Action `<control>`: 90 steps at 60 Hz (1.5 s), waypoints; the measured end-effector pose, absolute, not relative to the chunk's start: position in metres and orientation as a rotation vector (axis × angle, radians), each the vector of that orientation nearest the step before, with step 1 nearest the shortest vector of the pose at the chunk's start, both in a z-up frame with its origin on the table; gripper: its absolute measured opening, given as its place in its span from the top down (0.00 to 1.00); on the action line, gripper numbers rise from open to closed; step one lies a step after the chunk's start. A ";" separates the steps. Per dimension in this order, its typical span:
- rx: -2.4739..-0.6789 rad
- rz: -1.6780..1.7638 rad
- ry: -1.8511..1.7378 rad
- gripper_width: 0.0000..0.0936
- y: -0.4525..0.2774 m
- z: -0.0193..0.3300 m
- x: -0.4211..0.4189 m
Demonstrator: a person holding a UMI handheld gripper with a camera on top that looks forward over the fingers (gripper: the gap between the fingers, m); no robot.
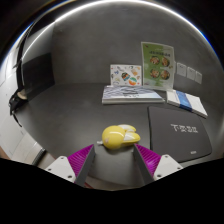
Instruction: Arrange mouse
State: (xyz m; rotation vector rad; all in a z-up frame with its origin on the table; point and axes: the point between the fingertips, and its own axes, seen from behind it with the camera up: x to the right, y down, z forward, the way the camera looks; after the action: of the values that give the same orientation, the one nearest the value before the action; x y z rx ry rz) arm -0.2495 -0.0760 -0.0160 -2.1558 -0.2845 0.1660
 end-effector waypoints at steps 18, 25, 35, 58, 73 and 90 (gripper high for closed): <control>-2.222 0.056 -0.114 0.12 -0.003 -0.016 -0.271; -2.211 0.022 -0.063 0.30 0.005 -0.017 -0.276; -2.256 0.012 0.013 0.56 0.003 -0.018 -0.280; -1.919 -0.069 -0.039 0.60 0.033 0.188 -0.208; -2.016 -0.139 0.057 0.61 0.039 0.118 -0.019; -2.191 -0.024 -0.020 0.58 0.048 0.000 -0.001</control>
State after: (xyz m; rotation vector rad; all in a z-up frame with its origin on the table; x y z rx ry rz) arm -0.0011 0.0481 0.0002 -2.1906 -0.0203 -0.0243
